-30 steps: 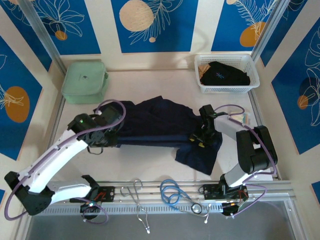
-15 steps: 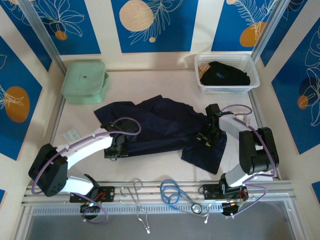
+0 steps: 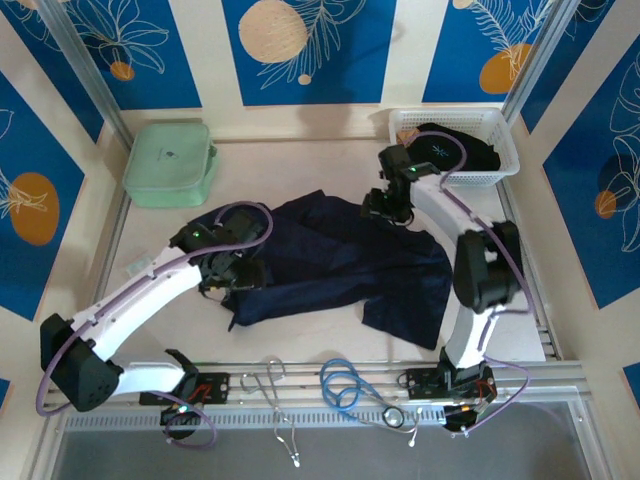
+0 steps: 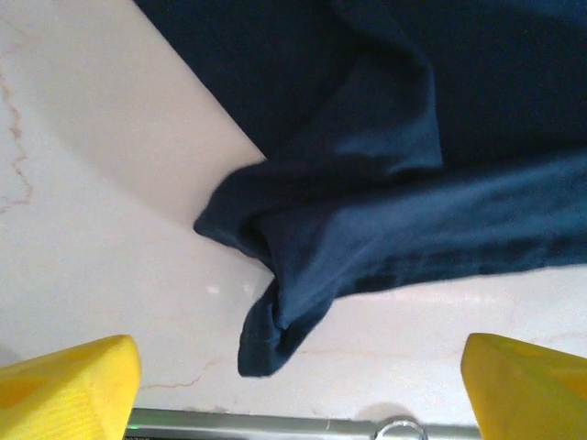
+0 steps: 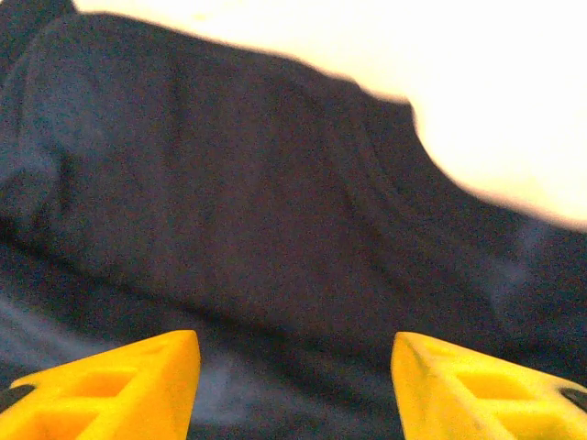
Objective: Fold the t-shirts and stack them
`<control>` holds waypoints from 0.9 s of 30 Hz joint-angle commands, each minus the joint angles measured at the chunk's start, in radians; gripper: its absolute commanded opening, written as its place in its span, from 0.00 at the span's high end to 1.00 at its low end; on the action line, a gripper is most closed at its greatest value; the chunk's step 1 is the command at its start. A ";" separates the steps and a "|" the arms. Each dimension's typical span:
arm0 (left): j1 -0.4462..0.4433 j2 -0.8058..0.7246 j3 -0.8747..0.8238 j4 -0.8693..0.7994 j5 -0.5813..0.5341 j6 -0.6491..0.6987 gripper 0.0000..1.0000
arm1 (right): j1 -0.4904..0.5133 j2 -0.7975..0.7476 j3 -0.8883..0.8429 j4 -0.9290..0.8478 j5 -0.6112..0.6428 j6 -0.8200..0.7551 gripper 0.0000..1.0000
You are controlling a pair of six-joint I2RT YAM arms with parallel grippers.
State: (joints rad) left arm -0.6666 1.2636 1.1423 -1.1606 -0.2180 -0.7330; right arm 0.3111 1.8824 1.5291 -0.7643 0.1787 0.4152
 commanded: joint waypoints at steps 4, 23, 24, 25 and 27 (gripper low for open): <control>0.192 0.115 -0.026 0.190 -0.017 0.096 0.06 | 0.015 0.302 0.350 -0.050 -0.072 -0.227 0.44; 0.332 0.527 -0.042 0.522 0.035 0.130 0.17 | 0.144 0.872 1.148 -0.246 -0.126 -0.337 0.39; 0.332 0.534 -0.047 0.526 0.035 0.129 0.17 | 0.152 0.878 1.151 -0.238 -0.109 -0.339 0.39; 0.332 0.539 -0.053 0.531 0.037 0.129 0.18 | 0.160 0.885 1.155 -0.235 -0.094 -0.340 0.39; 0.331 0.551 -0.064 0.541 0.040 0.130 0.18 | 0.176 0.908 1.183 -0.244 -0.054 -0.336 0.40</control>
State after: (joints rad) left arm -0.3420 1.7893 1.1004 -0.6415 -0.1886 -0.6182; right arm 0.4622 2.7506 2.6755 -0.9840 0.1047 0.0853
